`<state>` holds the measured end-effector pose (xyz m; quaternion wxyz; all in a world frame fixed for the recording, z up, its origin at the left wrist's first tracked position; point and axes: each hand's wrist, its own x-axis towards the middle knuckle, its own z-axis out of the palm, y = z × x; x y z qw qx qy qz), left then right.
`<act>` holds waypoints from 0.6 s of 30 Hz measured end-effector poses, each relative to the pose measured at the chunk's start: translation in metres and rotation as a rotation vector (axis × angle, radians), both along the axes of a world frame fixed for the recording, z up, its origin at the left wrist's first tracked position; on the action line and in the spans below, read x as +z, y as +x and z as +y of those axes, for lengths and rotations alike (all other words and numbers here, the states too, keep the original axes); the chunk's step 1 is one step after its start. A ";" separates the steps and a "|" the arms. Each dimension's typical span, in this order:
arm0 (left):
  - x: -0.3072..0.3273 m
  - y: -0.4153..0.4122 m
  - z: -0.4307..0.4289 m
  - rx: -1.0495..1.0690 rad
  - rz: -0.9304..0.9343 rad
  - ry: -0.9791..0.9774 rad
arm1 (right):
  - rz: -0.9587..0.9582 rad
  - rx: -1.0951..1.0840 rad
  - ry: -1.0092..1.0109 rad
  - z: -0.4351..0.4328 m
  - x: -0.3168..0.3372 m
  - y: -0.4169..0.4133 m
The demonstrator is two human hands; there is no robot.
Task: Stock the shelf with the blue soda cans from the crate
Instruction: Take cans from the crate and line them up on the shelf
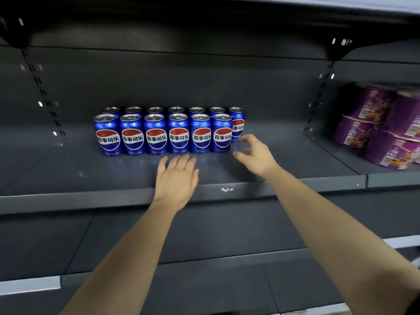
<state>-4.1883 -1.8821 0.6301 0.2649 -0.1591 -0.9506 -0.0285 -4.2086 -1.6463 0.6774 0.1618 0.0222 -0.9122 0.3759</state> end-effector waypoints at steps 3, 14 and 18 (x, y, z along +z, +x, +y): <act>-0.001 0.012 -0.004 0.023 -0.004 0.035 | 0.042 0.020 0.097 0.008 0.003 0.021; -0.016 0.099 0.017 -0.048 -0.006 0.055 | 0.040 0.060 0.044 0.018 -0.018 0.105; -0.041 0.143 0.024 -0.052 -0.060 0.052 | 0.049 0.055 -0.006 0.023 -0.041 0.147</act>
